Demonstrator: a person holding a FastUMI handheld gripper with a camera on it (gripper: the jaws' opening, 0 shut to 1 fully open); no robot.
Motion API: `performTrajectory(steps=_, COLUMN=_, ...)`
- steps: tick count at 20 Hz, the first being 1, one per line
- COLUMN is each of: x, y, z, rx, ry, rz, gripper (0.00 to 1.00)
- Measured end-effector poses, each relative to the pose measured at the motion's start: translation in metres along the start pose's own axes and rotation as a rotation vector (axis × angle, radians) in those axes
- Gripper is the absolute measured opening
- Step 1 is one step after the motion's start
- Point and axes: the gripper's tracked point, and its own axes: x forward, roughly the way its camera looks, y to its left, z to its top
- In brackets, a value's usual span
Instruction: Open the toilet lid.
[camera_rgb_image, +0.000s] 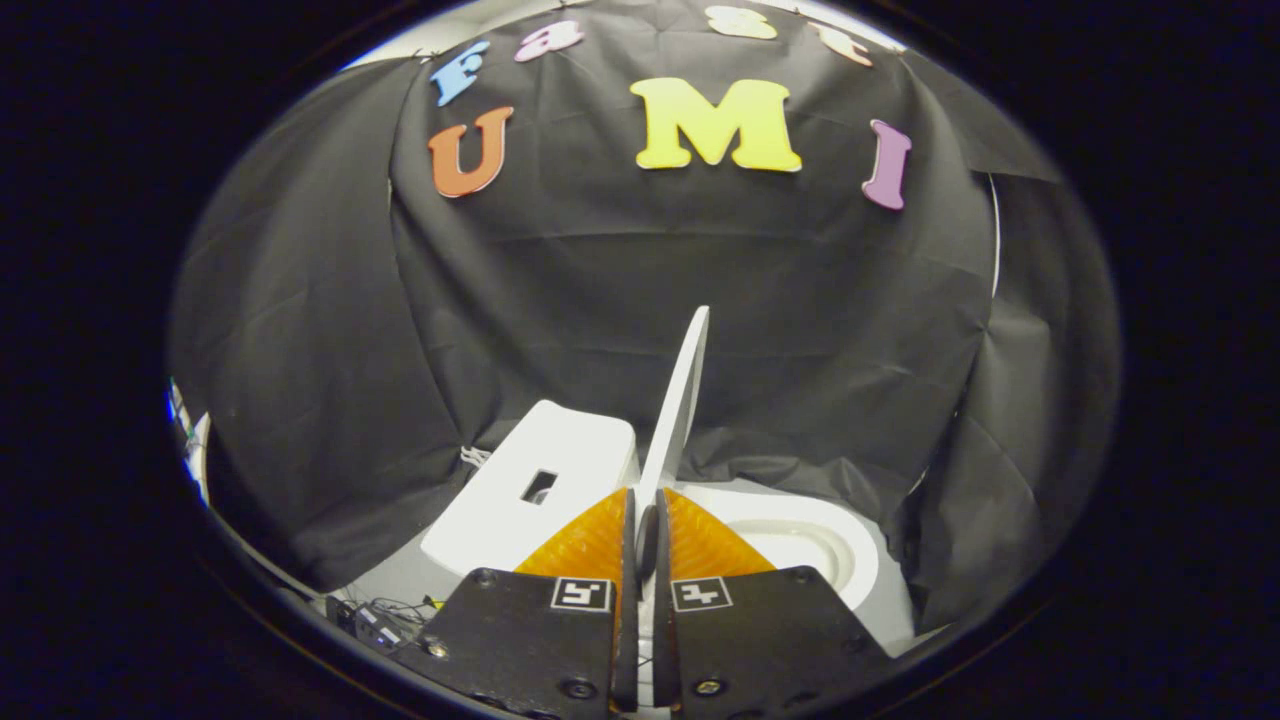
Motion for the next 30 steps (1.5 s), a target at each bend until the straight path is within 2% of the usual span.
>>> performTrajectory(steps=24, x=0.023, y=0.087, z=0.002, rx=-0.120, ry=0.009, rz=0.052, gripper=0.09)
performTrajectory(steps=30, x=0.026, y=0.103, z=0.001, rx=-0.167, ry=0.009, rz=0.043, gripper=0.09)
